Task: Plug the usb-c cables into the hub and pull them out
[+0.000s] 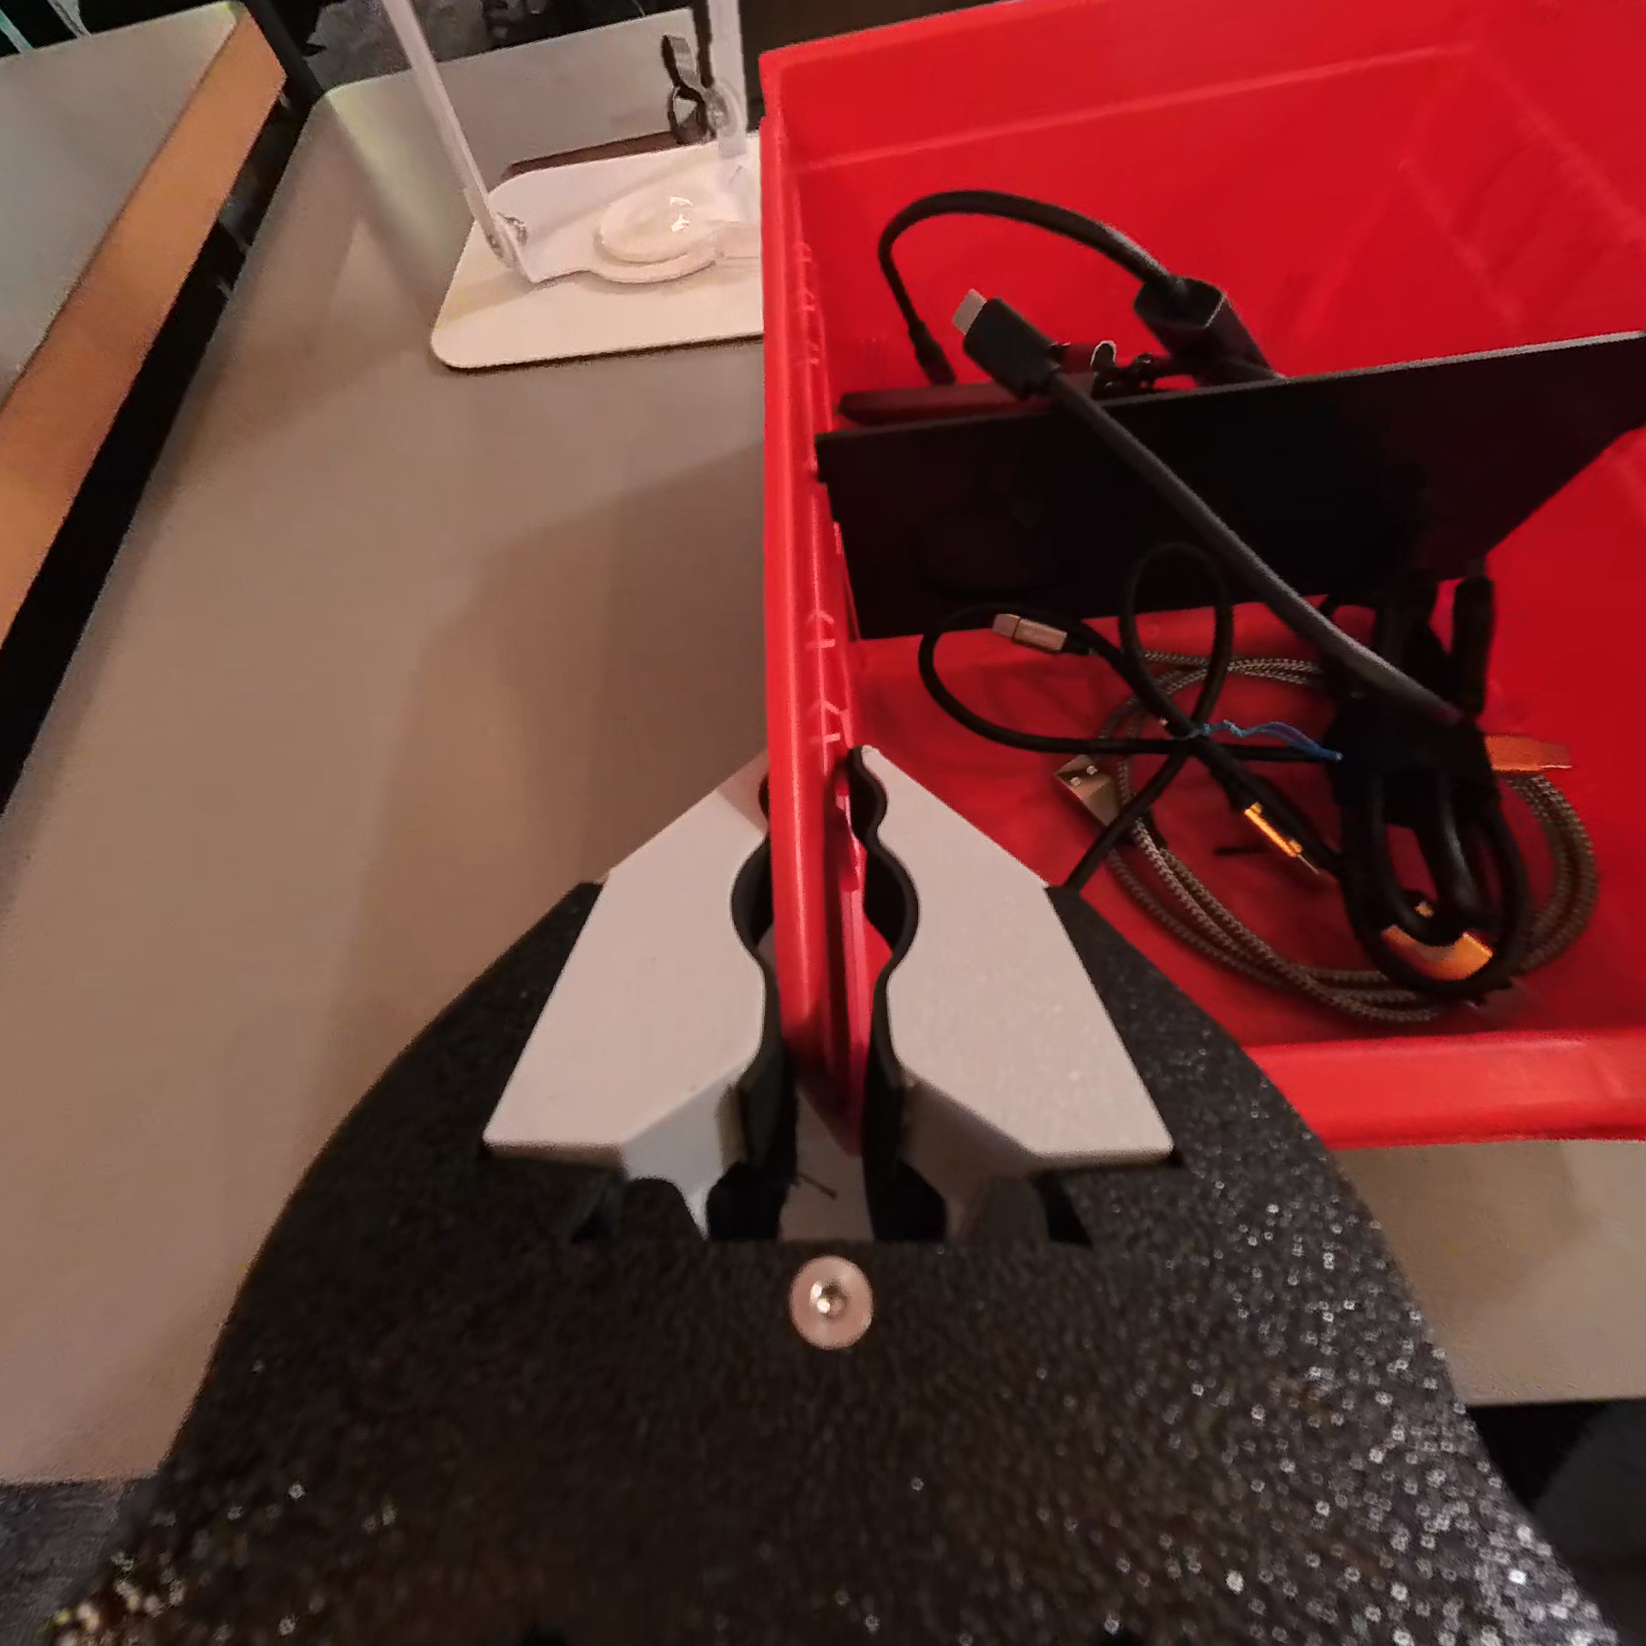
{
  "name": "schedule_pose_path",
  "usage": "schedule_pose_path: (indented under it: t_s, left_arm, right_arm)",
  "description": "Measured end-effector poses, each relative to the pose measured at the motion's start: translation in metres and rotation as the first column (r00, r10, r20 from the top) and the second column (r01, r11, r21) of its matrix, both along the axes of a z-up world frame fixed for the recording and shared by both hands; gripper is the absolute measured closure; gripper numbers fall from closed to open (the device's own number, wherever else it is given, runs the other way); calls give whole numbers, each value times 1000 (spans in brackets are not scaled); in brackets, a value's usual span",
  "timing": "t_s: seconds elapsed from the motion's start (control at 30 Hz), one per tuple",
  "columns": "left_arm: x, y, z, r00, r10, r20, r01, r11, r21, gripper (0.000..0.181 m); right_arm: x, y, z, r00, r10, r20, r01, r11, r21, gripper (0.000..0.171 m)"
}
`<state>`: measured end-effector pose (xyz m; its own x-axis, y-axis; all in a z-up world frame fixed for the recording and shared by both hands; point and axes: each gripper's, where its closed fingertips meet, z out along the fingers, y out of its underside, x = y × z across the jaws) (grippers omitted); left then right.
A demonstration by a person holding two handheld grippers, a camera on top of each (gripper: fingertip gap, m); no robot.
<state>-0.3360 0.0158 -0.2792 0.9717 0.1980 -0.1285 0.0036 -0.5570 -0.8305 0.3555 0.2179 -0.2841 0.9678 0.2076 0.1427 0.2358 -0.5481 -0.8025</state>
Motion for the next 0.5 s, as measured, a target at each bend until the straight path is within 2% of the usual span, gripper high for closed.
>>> schedule_pose_path:
  t_s: [0.23, 0.27, 0.3, 0.33, 0.4, 0.47, 0.5]
  left_arm:
    - [-31, 5, 0, 997, -76, -27, 76, 997, -14, 171]
    - [-34, 5, 1, 995, -93, -28, 93, 996, -17, 171]
    - [-34, 5, 1, 993, -113, -27, 112, 993, -21, 171]
    - [-34, 3, 3, 992, -119, -30, 119, 993, -28, 170]
    - [-38, -4, 24, 990, -93, -110, 96, 995, 26, 153]
    - [-31, -8, 58, 979, -100, -180, 122, 986, 115, 135]
    - [-26, -8, 75, 971, -115, -208, 148, 977, 150, 135]
  right_arm:
    - [9, 1, 0, 1000, -12, -1, 12, 1000, 0, 164]
    - [9, -1, 2, 1000, -12, 16, 11, 1000, 5, 162]
    - [9, -3, 7, 999, -14, 31, 14, 1000, 20, 153]
    - [7, -6, 17, 999, -19, 34, 17, 998, 53, 142]
    - [-2, -14, 54, 1000, -17, 17, 14, 985, 175, 130]
    - [-25, -26, 101, 999, 46, -6, -41, 942, 334, 129]
    - [-43, -33, 123, 995, 104, -15, -89, 908, 410, 129]
